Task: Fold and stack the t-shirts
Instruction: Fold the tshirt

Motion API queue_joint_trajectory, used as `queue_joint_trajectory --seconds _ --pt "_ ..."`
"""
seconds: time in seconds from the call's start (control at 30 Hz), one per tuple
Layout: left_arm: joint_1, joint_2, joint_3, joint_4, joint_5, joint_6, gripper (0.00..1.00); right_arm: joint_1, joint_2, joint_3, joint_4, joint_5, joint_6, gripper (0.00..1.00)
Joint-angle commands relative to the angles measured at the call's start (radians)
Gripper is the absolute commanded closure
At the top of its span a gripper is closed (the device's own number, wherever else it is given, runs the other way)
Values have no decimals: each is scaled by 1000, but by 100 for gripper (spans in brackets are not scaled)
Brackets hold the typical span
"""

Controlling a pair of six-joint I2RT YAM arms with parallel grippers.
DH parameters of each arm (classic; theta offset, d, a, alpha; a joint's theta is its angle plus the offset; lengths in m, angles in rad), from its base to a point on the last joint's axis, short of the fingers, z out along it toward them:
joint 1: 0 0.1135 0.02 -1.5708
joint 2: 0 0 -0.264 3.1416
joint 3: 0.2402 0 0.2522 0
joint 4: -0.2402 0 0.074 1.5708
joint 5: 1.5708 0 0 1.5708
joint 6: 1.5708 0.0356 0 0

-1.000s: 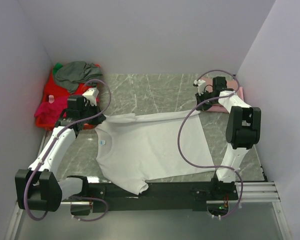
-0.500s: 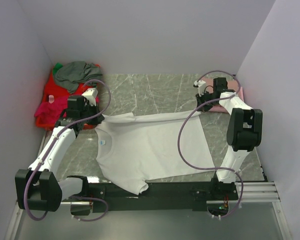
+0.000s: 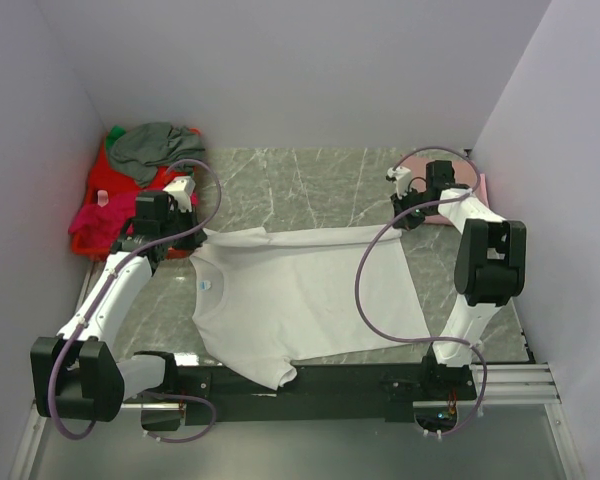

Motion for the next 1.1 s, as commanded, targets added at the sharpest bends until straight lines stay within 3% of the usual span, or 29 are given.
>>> queue_joint_trajectory --seconds 0.0,0.5,0.6,0.63,0.67,0.77,0.93,1.07 --pt "-2 -4 -1 3 -12 8 100 -7 -57 -6 16 -18 -14 98" --pt "-2 -24 -11 -95 17 -23 99 -7 -96 -60 6 -3 -34 94" --pt "-2 -20 -6 -124 32 -38 94 -9 -102 -70 -12 22 -43 76" --pt "-5 -18 -4 -135 39 -44 94 -9 -119 -78 -21 27 -48 65" --pt "-10 -23 -4 -129 42 -54 87 -15 -131 -83 -23 30 -52 57" --pt "-11 -9 25 -163 75 -80 82 -24 -201 -90 -52 16 -56 43" --pt "-11 11 65 -212 95 -94 80 -29 -316 -98 -73 -32 -36 39" --pt "-11 -15 71 -230 95 -124 88 -29 -349 -96 -86 -75 -14 39"
